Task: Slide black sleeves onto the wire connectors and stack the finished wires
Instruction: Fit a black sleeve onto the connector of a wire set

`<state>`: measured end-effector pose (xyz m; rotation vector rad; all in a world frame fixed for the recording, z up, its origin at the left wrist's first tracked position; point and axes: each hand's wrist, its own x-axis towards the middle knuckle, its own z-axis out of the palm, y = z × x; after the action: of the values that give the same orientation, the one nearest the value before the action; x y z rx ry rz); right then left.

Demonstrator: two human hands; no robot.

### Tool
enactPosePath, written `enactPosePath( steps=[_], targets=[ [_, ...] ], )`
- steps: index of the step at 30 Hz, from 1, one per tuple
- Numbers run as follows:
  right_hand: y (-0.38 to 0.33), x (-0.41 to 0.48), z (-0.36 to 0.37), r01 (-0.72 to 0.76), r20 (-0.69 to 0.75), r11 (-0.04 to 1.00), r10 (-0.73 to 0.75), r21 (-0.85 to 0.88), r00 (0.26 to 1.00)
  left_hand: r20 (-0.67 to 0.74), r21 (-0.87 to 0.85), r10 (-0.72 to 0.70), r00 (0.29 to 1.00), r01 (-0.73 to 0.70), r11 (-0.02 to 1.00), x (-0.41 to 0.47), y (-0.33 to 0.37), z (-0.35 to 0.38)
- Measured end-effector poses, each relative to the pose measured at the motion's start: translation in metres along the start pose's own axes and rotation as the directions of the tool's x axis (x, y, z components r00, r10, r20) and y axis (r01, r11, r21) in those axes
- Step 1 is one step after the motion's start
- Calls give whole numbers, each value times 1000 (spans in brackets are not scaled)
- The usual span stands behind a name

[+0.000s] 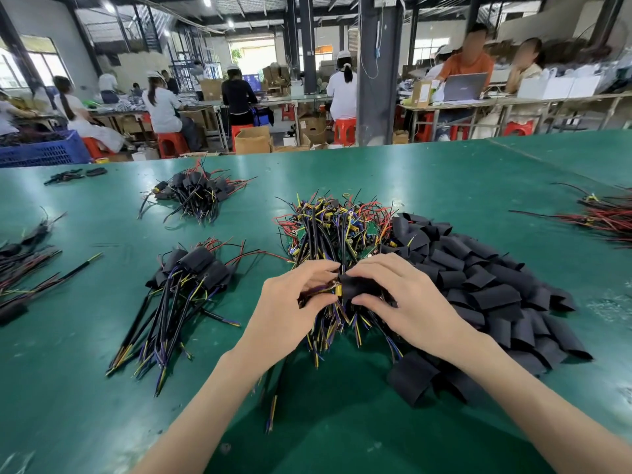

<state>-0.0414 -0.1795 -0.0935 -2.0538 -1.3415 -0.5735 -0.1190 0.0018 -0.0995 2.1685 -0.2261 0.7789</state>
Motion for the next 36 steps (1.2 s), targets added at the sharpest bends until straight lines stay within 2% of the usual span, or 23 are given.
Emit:
enactPosePath(
  steps=[3, 5, 12, 17, 24, 27, 36],
  targets=[
    [2, 1, -2, -16, -34, 999, 17, 37, 999, -26, -55, -76, 997, 74, 996, 1, 0, -4],
    [2, 1, -3, -11, -35, 998, 13, 55, 999, -47, -28, -114, 992, 113, 993, 2, -1, -5],
    [0, 1, -1, 44, -19, 995, -42, 94, 999, -23, 25, -91, 996, 92, 995, 1, 1, -2],
    [1, 0, -1, 64, -41, 995, -61, 72, 997, -31, 10, -158, 987, 159, 987, 2, 3, -2],
    [-1, 0, -1, 81, -49, 993, -78, 80, 996, 102, -205, -303, 948, 318, 926, 5, 0, -8],
    [-2, 1, -2, 88, -52, 993, -84, 77, 995, 121, -248, -305, 945, 326, 912, 6, -1, -9],
    [2, 1, 1, 119, -30, 992, -117, 52, 993, 103, -206, -303, 947, 318, 925, 4, -4, -7]
  ],
)
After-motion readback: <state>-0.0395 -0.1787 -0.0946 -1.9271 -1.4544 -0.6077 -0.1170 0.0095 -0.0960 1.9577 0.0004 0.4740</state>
